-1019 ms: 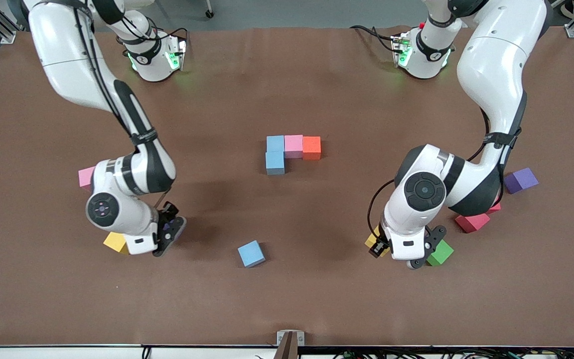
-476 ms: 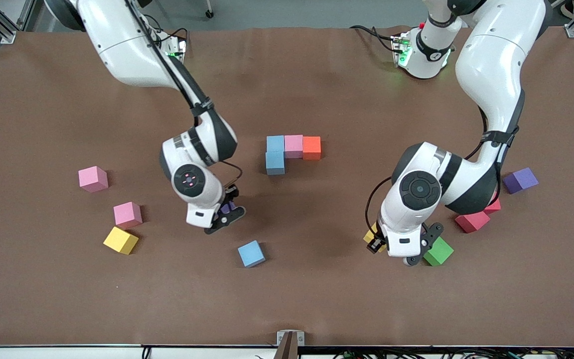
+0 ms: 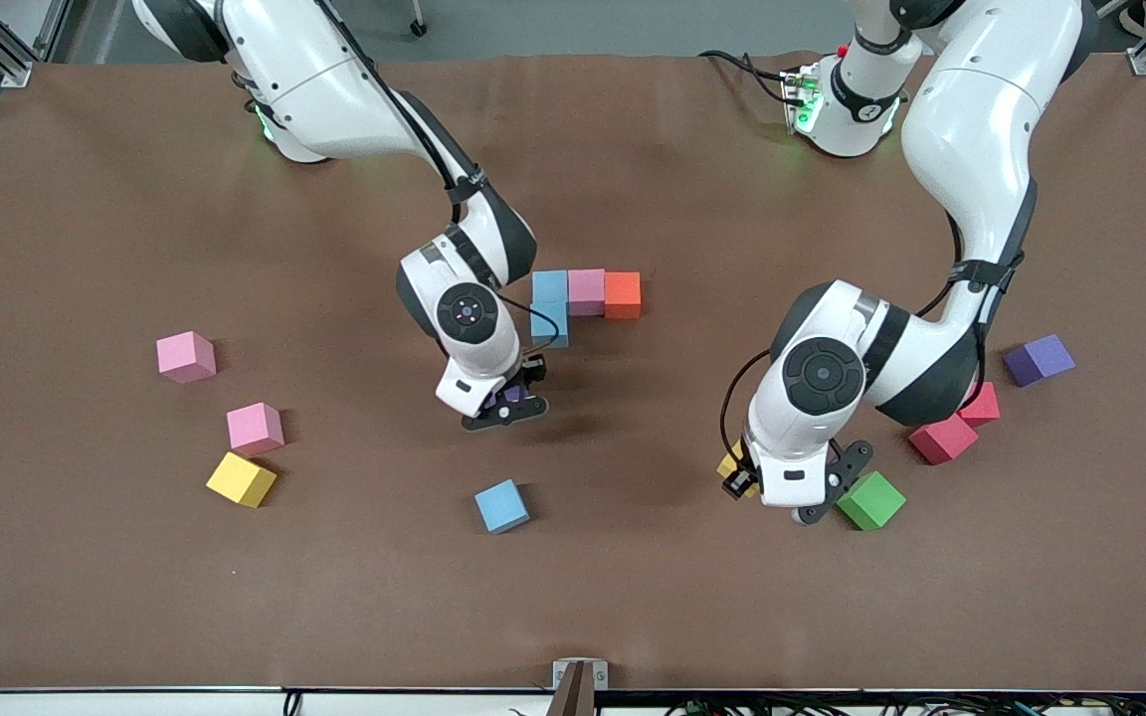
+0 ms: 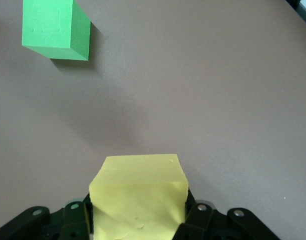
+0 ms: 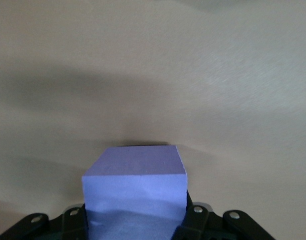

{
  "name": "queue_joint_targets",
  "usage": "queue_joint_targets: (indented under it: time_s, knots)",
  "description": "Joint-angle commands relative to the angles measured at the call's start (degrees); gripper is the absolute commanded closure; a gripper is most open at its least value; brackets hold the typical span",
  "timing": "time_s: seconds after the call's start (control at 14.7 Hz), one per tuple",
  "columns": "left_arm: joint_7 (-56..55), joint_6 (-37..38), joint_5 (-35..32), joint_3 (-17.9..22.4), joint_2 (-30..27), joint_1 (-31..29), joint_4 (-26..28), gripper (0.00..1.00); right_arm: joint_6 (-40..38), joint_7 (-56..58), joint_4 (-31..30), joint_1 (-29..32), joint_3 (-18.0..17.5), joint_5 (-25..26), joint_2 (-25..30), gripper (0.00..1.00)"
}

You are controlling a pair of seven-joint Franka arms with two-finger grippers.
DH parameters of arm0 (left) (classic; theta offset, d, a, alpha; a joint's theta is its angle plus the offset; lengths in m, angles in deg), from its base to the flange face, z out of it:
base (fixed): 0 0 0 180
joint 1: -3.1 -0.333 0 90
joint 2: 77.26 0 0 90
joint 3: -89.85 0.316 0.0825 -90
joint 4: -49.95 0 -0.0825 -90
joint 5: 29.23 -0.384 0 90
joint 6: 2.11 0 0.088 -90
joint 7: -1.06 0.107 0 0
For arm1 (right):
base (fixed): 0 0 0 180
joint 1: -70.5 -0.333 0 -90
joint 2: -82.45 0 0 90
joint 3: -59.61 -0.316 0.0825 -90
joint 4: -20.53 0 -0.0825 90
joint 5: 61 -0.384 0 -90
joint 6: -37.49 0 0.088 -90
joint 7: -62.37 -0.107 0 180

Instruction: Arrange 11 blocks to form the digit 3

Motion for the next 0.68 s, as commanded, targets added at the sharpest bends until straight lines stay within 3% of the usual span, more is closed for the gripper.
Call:
queue_joint_targets:
  time_s: [0.0,0.61]
  knots:
    - [-5.23,0.82,1.32,0.14,-1.44,-0.05,2.54,1.00,1.21,-5.95,0.00,-2.40,0.35,-0.41,-0.89,0.88]
    - [-20.71,2.14,1.15,-0.73,-1.62,-0.40,5.62,0.96,1.57,-15.19,-0.44,-6.18,0.35,-0.49,-1.51,0.88]
